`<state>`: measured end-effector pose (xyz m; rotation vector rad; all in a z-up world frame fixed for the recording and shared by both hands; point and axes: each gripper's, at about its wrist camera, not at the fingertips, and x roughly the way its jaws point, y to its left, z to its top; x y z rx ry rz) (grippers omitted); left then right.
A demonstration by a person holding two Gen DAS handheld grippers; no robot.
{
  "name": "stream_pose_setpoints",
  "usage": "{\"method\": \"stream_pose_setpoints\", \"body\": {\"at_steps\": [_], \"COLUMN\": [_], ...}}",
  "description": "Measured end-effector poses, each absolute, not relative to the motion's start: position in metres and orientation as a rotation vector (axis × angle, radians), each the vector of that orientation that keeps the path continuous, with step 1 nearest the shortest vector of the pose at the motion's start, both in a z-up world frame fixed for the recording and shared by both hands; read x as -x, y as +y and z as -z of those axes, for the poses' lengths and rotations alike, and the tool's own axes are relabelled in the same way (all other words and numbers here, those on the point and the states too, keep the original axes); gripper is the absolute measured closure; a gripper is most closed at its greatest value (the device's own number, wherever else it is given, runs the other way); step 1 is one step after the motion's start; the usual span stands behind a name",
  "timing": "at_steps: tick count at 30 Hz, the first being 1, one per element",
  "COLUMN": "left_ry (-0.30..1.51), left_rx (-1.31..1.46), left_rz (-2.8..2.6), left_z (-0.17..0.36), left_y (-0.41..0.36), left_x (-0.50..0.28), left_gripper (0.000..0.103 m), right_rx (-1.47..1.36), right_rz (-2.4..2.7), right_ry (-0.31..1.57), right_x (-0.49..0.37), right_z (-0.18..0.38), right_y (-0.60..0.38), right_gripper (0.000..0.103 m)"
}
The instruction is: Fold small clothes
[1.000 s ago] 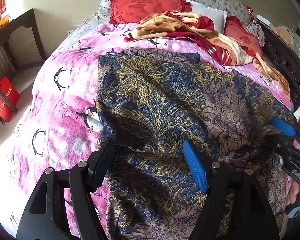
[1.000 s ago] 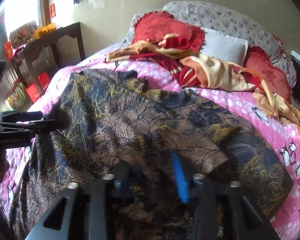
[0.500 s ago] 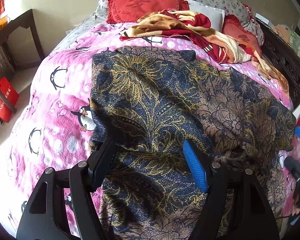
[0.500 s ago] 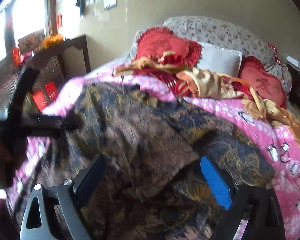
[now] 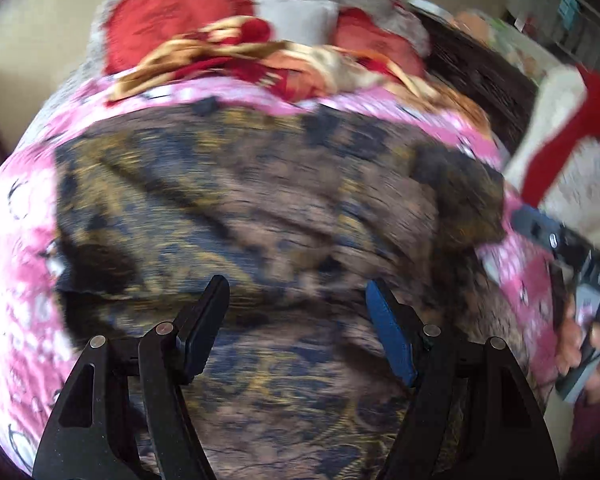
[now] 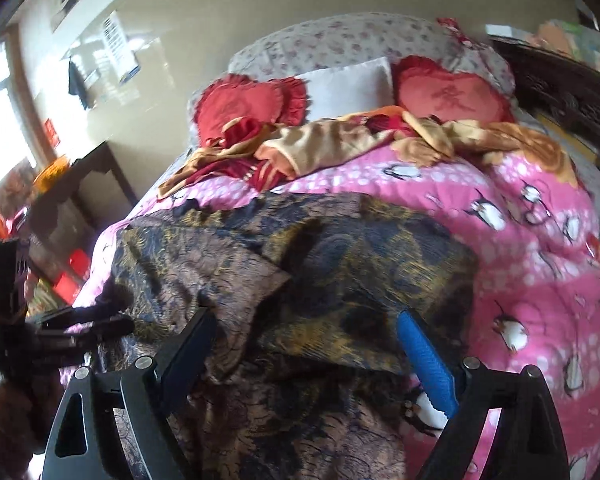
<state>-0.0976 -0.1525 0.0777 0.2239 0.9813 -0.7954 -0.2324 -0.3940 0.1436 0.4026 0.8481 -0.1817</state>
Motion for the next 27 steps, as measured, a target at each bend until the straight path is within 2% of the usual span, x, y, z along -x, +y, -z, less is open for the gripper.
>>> {"method": "stream_pose_setpoints", "body": {"at_steps": [7,12,14,16,19,22,24,25,27], "left_ry": [0.79,0.714,0.739,0.787,0.911,0.968,0.967,0.954,0.954], "left_rx": [-0.635,-0.774,-0.746,-0.676,-0.391,-0.139,-0.069,-0.061,-0.018], "left_rz": [0.851,0.818,0.837,0.85,0.852,0.817,0.789,0.755,0.722], "left_z": [-0.052,-0.037,-0.038,-0.048,-0.074,-0.099,-0.109,-0.112,-0.115], "left_y": [-0.225,-0.252,-0.255,-0.252,-0.23,-0.192,-0.173,-0.163,-0.143], "left_x": [0.152,0.155,0.148,0.133,0.093,0.053,0.037,0.032,0.025], "left_gripper": [0.032,0.033,0.049,0.081,0.092,0.092,0.093,0.098,0.098], "right_rx": [-0.57,-0.662,-0.665,-0.662,-0.659,-0.643,-0.618,-0.604,-0.59], "right_rz": [0.221,0.241,0.249,0.251,0.261,0.265,0.269,0.273,0.275], "right_ry": [0.824,0.789,0.784,0.781,0.777,0.784,0.798,0.809,0.824], "right_x": [0.27,0.289,0.292,0.294,0.296,0.295,0.293,0.291,0.289], "right_z": [-0.133,-0.132,-0.132,-0.132,-0.133,-0.133,-0.132,-0.131,-0.129], "right_y": [-0.429,-0.448,-0.45,-0.452,-0.455,-0.456,-0.455,-0.454,-0.452], "right_gripper": [0.012,0.012,0.012,0.012,0.012,0.012,0.012,0.012,0.012]}}
